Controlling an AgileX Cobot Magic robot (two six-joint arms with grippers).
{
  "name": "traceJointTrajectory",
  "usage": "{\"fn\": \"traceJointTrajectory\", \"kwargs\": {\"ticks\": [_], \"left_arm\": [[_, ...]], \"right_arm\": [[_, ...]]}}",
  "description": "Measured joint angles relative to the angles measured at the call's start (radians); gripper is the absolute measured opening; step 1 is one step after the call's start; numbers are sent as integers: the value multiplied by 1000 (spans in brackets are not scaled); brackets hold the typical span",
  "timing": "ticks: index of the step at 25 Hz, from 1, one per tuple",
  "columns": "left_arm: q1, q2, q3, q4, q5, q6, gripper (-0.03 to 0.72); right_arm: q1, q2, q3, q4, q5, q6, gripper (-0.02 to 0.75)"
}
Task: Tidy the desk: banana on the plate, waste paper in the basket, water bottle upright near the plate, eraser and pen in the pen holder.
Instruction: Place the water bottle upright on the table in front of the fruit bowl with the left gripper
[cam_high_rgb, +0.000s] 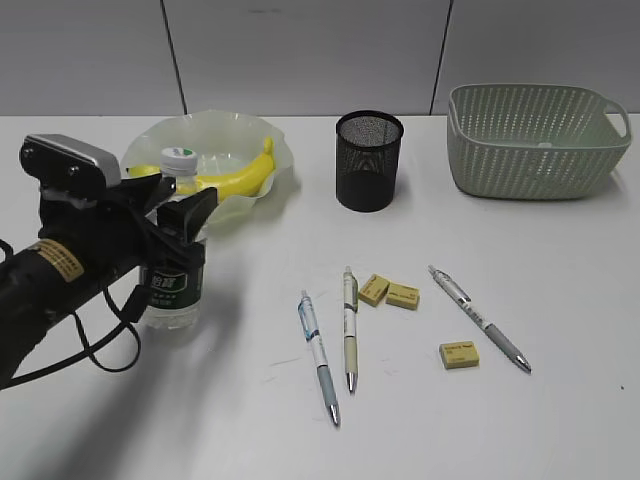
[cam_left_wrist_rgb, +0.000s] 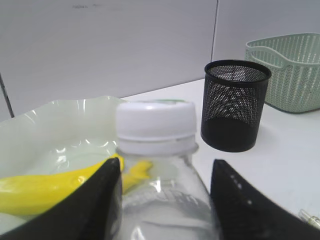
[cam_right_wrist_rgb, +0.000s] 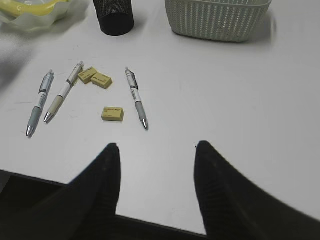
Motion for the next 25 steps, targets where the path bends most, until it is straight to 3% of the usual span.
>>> {"fn": "traceJointTrajectory", "kwargs": {"ticks": [19, 25], "left_arm": [[0, -69, 36, 6, -14, -1, 486], [0, -263, 110, 47, -9, -1, 487]], "right_arm": [[0, 0, 0, 0, 0, 0, 384], [0, 0, 0, 0, -1, 0, 383]]}}
